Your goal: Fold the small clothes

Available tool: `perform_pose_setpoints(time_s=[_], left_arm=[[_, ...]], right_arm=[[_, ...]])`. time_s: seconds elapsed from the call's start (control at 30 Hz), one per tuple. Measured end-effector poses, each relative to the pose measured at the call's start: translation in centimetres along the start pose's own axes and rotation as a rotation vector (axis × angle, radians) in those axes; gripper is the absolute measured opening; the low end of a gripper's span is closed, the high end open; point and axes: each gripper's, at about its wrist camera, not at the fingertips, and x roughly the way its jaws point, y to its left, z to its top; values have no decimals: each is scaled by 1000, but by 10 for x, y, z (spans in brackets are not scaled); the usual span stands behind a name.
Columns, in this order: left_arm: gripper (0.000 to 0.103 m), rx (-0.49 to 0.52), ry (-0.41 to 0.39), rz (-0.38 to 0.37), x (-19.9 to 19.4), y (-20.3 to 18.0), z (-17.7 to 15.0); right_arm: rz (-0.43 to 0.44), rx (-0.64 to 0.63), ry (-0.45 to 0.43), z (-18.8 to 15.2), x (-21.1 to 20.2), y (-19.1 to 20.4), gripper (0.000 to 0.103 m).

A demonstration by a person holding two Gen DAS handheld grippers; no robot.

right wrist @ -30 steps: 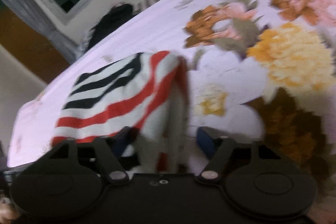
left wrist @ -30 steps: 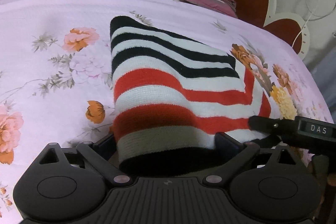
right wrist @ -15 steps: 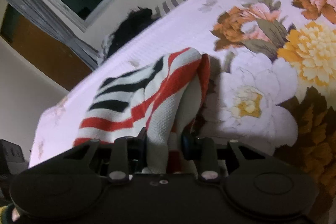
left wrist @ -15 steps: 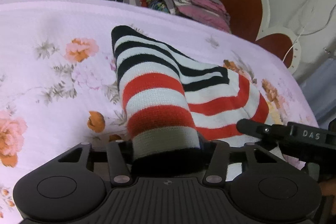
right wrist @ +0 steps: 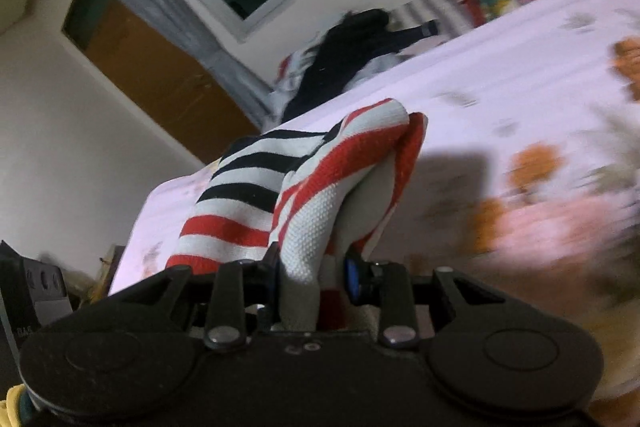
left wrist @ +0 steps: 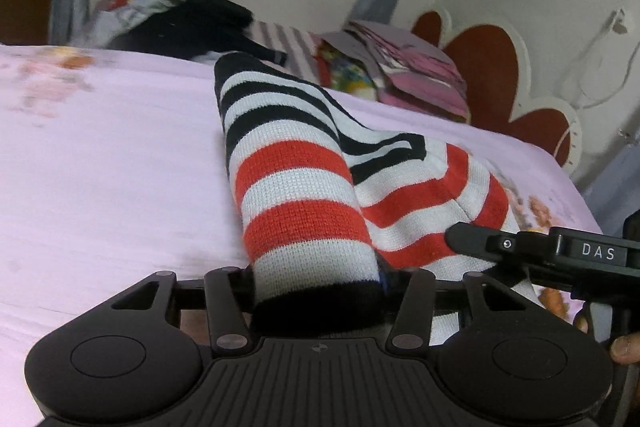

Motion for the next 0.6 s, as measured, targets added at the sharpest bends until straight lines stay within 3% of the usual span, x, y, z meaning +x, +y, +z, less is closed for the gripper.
perform_pose_setpoints(time_s=[0.17,0.33,0.47,0.6], left_arm=[[50,-1,5,34,-33,109,6],[50,-13,2,80,-41,198,5],[50,-4,18,79,-25,239,-7],[59,-16,-7,42,-14,253,-20]], right_arm=[[19,14,18,-38,73,77,30],[24,11,58,-66,142,120,30],[-36,-5,82,-78,177,131,30],[-100,-8,86,-79,183,122,31]])
